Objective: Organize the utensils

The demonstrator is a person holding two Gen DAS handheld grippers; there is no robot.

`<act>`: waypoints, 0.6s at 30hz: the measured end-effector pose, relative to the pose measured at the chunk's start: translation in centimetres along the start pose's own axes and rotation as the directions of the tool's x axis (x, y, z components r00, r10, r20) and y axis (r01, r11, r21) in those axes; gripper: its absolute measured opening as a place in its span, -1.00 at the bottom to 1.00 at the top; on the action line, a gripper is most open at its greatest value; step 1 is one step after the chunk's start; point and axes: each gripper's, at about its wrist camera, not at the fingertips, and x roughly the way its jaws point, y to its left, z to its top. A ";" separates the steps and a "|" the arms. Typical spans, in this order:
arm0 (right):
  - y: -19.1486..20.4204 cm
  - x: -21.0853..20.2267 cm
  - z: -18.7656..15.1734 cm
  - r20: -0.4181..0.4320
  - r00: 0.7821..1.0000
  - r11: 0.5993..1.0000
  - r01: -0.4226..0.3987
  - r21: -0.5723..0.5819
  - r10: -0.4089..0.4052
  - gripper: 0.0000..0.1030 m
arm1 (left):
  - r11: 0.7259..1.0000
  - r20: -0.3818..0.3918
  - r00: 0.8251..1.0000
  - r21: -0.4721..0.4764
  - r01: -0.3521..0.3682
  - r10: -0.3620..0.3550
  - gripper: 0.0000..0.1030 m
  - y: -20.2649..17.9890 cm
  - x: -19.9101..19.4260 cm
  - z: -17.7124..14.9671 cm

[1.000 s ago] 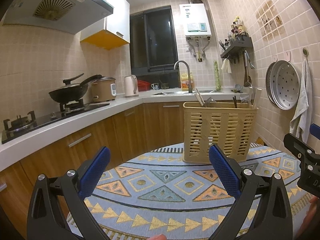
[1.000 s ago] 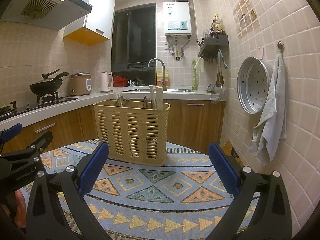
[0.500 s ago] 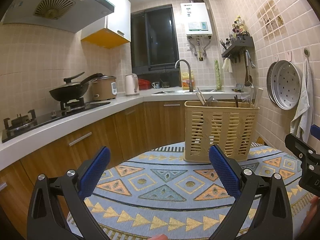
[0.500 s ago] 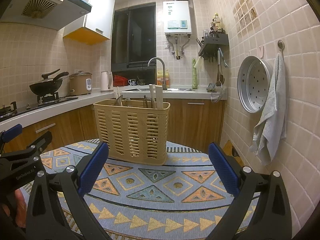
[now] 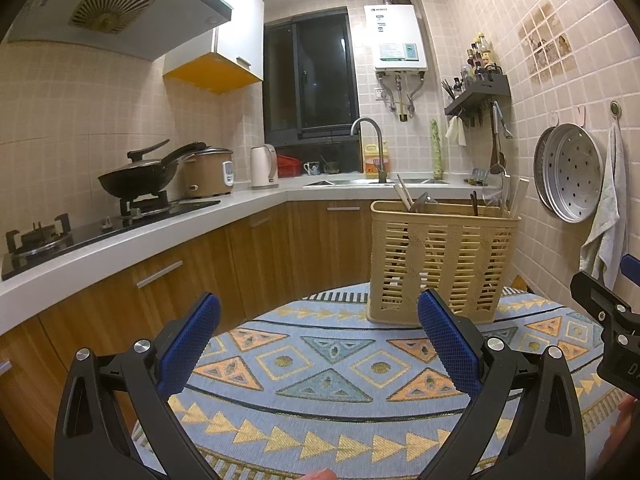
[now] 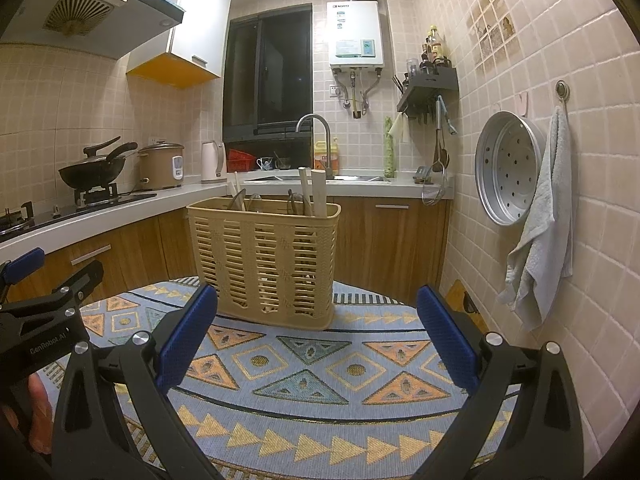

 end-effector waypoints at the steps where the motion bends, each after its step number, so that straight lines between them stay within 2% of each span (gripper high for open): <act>1: 0.0 0.0 0.0 -0.002 1.000 1.000 0.000 -0.001 0.000 0.85 | 1.000 0.001 1.000 0.000 0.000 0.000 0.85 0.0 0.0 0.0; 14: 0.2 0.0 -0.1 -0.010 1.000 1.000 -0.002 -0.009 0.002 0.85 | 1.000 -0.003 1.000 -0.011 -0.015 0.015 0.85 0.2 0.0 0.1; 18: 0.1 0.2 -0.1 -0.018 1.000 1.000 -0.009 -0.005 0.009 0.85 | 0.999 0.002 0.999 -0.020 -0.048 0.048 0.85 0.4 0.0 0.2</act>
